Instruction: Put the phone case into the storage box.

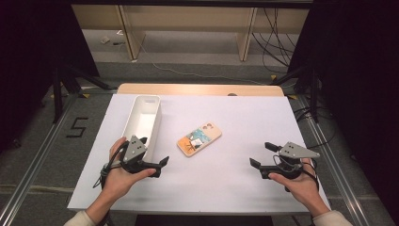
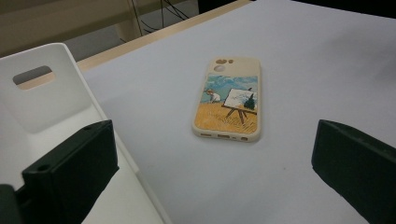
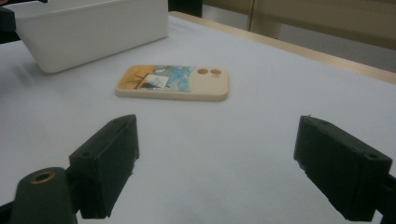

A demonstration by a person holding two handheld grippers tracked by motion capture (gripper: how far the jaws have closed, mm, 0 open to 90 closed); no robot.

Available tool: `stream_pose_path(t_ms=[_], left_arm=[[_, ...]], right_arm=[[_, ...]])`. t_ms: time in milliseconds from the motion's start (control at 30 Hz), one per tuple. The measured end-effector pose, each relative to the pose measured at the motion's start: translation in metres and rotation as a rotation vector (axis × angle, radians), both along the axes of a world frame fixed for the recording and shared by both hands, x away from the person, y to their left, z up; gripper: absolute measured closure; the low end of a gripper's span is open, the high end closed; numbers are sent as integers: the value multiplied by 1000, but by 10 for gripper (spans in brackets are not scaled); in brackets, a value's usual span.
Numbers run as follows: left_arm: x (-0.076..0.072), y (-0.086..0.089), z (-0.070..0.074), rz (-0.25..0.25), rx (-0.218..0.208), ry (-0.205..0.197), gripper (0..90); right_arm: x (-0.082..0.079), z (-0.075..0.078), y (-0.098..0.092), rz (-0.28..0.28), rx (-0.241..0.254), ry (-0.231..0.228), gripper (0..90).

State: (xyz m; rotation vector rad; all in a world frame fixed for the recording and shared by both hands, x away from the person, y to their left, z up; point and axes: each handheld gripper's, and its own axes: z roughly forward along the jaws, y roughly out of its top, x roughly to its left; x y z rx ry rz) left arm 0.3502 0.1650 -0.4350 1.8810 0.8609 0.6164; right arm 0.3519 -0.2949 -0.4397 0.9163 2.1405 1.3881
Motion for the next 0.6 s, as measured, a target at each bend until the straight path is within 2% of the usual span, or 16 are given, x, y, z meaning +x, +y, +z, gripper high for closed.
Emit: stream_pose_path(t_ms=[600], left_arm=[[-1,-1,-1,-2,3,0,0]], right_arm=[[0,0,1,2,0,2,149]])
